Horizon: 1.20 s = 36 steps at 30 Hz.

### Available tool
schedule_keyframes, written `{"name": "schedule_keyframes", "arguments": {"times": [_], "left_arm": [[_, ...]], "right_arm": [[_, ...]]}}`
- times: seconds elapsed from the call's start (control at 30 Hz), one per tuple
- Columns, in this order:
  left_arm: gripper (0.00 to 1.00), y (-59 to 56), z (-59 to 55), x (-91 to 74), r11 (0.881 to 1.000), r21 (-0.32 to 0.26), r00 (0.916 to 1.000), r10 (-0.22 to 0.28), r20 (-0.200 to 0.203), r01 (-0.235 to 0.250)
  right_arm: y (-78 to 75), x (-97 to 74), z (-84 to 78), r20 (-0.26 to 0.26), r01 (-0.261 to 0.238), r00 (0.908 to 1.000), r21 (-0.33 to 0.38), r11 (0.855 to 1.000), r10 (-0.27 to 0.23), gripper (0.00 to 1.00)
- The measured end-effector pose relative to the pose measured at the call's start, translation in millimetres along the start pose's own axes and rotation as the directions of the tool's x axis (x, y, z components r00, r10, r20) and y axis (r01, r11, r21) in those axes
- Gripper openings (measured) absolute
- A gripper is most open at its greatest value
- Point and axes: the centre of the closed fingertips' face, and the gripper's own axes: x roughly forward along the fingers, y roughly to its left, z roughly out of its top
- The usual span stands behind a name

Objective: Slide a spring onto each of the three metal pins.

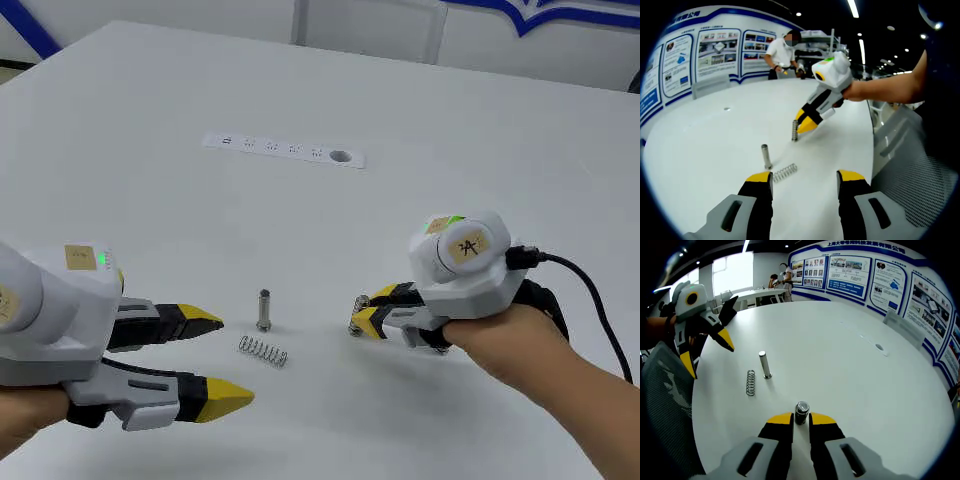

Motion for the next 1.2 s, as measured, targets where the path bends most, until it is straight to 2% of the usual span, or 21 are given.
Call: {"name": "schedule_keyframes", "arguments": {"times": [0.3, 0.4, 0.67, 0.83, 1.07, 1.2], "left_arm": [[0.52, -1.5, 0.2, 0.5, 1.000, 0.005, 1.0000, -0.004, 0.000, 0.004], [0.52, -1.8, 0.3, 0.8, 1.000, 0.007, 1.0000, -0.006, 0.000, 0.006], [0.52, -2.2, 0.3, 1.5, 1.000, 0.007, 1.0000, -0.009, 0.002, 0.009], [0.52, -0.3, -1.6, -0.3, 1.000, 0.004, 1.0000, -0.006, 0.000, 0.006], [0.51, -1.0, -4.8, 0.7, 1.000, -0.002, 0.9999, -0.010, -0.005, 0.010], [0.51, -2.2, -5.4, 2.1, 1.000, -0.001, 0.9998, -0.016, -0.008, 0.016]], "right_arm": [[10.8, -6.5, -10.6, -0.030, -0.003, 0.9995, -0.012, 1.000, 0.003, 0.14], [20.4, -6.9, -11.5, -0.036, -0.016, 0.9992, -0.021, 1.000, 0.015, 0.14], [55.1, 3.8, 3.4, -0.026, -0.089, 0.9958, -0.073, 0.993, 0.087, 0.14], [71.4, 13.2, 10.0, -0.026, -0.130, 0.9915, -0.100, 0.986, 0.128, 0.14], [86.3, 25.0, 21.6, -0.021, -0.173, 0.9849, -0.108, 0.979, 0.172, 0.16], [91.9, 35.3, 24.0, -0.038, -0.191, 0.9815, -0.125, 0.974, 0.188, 0.17]]}}
